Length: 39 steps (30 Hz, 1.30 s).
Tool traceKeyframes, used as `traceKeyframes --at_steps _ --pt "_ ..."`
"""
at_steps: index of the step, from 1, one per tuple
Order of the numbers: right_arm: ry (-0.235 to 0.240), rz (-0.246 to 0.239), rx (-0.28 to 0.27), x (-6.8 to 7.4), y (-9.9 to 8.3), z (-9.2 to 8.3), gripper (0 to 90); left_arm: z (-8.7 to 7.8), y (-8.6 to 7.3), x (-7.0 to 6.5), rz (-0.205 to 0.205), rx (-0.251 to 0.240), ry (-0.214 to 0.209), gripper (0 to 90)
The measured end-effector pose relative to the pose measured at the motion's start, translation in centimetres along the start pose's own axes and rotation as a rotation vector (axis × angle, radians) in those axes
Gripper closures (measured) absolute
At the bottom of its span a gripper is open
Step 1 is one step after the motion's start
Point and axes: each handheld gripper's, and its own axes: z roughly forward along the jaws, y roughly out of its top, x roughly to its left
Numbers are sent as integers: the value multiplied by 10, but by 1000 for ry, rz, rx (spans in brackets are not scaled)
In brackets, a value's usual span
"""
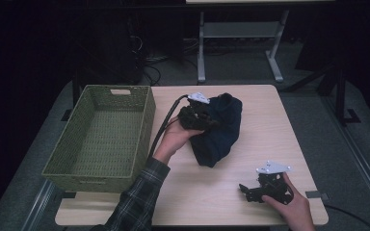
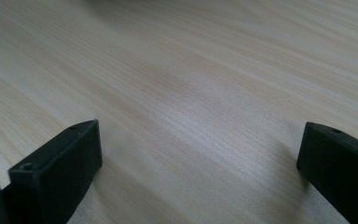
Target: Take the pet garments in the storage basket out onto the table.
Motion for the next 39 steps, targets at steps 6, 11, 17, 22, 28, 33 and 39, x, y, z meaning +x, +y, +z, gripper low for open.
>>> traceKeyframes --at_steps 6,11,17,22,28,33,39 --pt "0 1 1 0 0 0 0 26 -7 5 -18 17 1 710" --pt "-2 -2 0 0 0 0 0 44 -13 10 -36 48 -1 693" --pt "-1 -4 -1 0 0 0 0 55 -18 10 -4 83 12 564" --pt "-1 -4 -1 0 0 0 0 53 -16 9 13 67 4 433" --pt "-1 -2 0 0 0 0 0 45 -15 5 51 72 0 235" --pt "0 1 1 0 0 0 0 33 -14 3 69 49 22 138" --pt "0 2 1 0 0 0 0 19 -15 -1 75 19 37 137"
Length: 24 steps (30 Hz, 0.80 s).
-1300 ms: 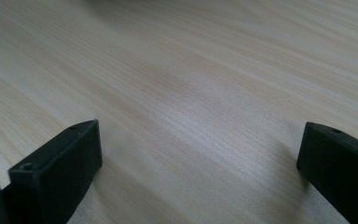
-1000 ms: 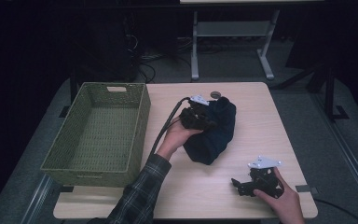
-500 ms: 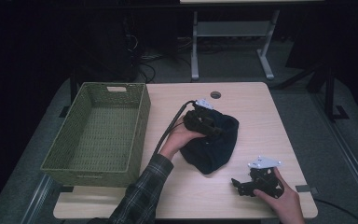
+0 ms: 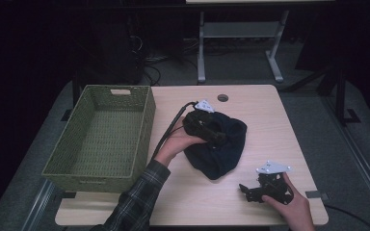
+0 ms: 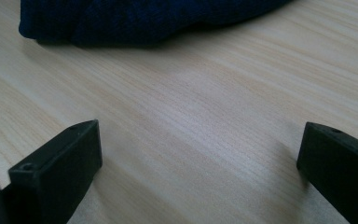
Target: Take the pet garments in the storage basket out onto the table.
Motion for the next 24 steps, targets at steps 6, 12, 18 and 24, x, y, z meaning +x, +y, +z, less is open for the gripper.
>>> traceKeyframes --at_steps 6,12,18,24 --pt "0 -2 0 0 0 0 0 -13 -8 -3 4 -11 17 137" --pt "0 -3 0 0 0 0 0 -23 -18 -8 6 -21 30 137" --pt "0 -4 -1 0 0 0 0 -34 -26 -11 4 -33 39 137" --pt "-1 -4 0 0 0 0 0 -47 -39 -15 -5 -45 51 138"
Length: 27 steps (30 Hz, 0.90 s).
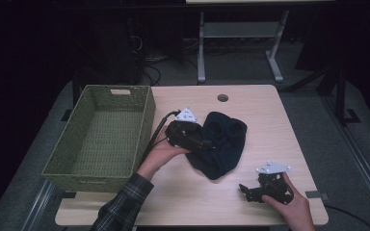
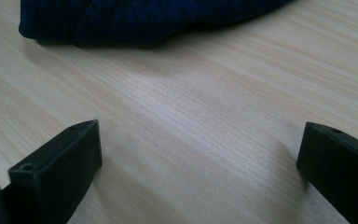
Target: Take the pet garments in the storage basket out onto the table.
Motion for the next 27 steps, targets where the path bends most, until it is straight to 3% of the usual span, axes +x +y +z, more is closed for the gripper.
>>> traceKeyframes --at_steps 13,21,27 --pt "0 0 0 0 0 0 0 -17 -16 -12 -2 -17 20 138" --pt "0 0 0 0 0 0 0 -20 -38 -19 -14 9 39 138" --pt "1 -1 0 0 0 0 0 -20 -59 -23 -14 58 42 138"
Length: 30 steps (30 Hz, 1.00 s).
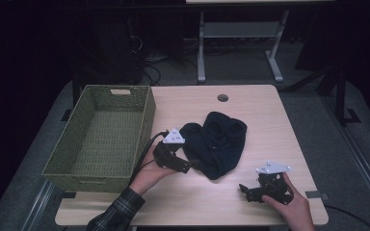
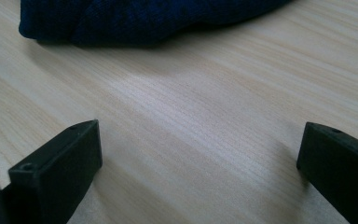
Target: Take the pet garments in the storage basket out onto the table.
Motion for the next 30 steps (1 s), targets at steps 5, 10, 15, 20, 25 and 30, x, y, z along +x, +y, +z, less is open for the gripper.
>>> traceKeyframes --at_steps 5,10,15,20,25,30 --pt "0 0 0 0 0 0 0 2 -12 -6 -4 11 11 137" --pt "0 0 0 0 0 0 0 4 -21 -12 7 33 19 134" --pt "0 0 0 0 0 0 0 7 -30 -13 6 62 33 130" --pt "0 0 0 0 0 0 0 11 -39 -15 -1 75 64 129" --pt "0 0 0 0 0 0 0 17 -43 -15 -4 93 84 129" --pt "0 0 0 0 0 0 0 23 -48 -17 6 124 85 128"
